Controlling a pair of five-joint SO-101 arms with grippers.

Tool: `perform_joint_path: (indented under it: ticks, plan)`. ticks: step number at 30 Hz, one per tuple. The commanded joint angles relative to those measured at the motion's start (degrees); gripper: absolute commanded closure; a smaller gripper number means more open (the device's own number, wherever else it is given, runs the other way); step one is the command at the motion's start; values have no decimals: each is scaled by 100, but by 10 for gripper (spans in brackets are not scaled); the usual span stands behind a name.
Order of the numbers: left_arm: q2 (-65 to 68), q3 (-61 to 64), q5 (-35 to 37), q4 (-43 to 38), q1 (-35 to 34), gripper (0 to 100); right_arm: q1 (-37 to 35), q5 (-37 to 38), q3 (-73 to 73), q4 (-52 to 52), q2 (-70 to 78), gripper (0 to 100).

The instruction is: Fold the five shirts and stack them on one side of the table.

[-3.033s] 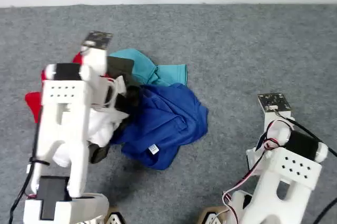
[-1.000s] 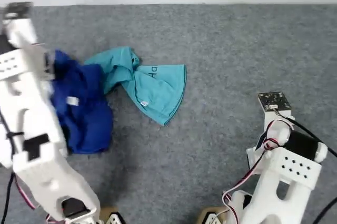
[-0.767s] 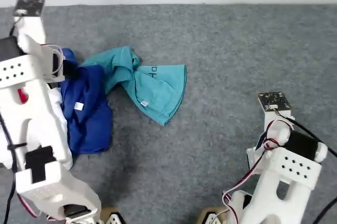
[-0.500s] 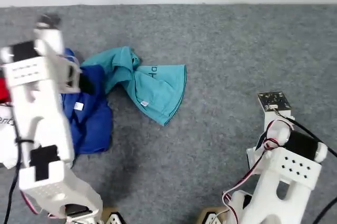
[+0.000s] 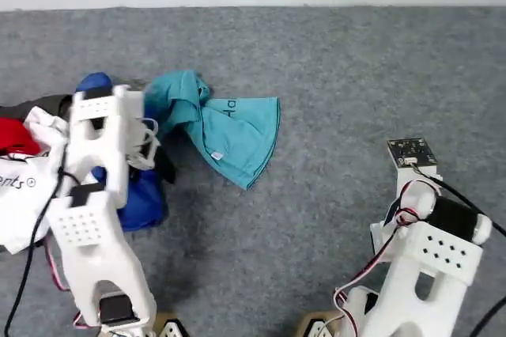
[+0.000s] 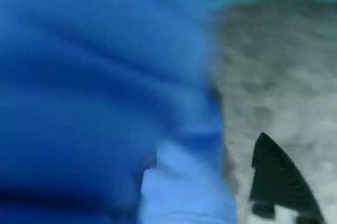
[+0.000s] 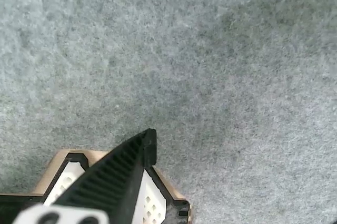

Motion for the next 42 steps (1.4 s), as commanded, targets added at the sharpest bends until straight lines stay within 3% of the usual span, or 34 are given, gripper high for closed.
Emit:
perform_joint_path:
  ticks: [1, 7, 11, 16, 25, 31, 36, 39, 42]
  plan:
    - [316, -734, 62, 97, -818, 706, 13, 62, 9, -66, -48, 444]
    - [607, -2316, -105, 1222, -1776, 706, 13, 62, 9, -66, -40, 444]
    - [246, -2809, -79, 1204, -2119, 706, 13, 62, 9, -66, -40, 444]
    - [-712, -2484, -79, 1213, -1899, 705, 13, 62, 9, -66, -40, 444]
    - [-3042, -1218, 334, 1143, -844, 702, 13, 53, 35, -136, -4, 444]
    - [-2875, -673, 396, -273, 176, 704, 13, 53, 246, -382, -4, 444]
    - [-2004, -681, 1538, -2101, 492, 705, 13, 62, 563, -655, -4, 445]
    - [-1503, -919, 2233, -2303, 642, 705, 13, 62, 571, -664, -22, 445]
    - [-1108, -1007, 2303, -2303, 870, 705, 13, 62, 571, -673, -4, 445]
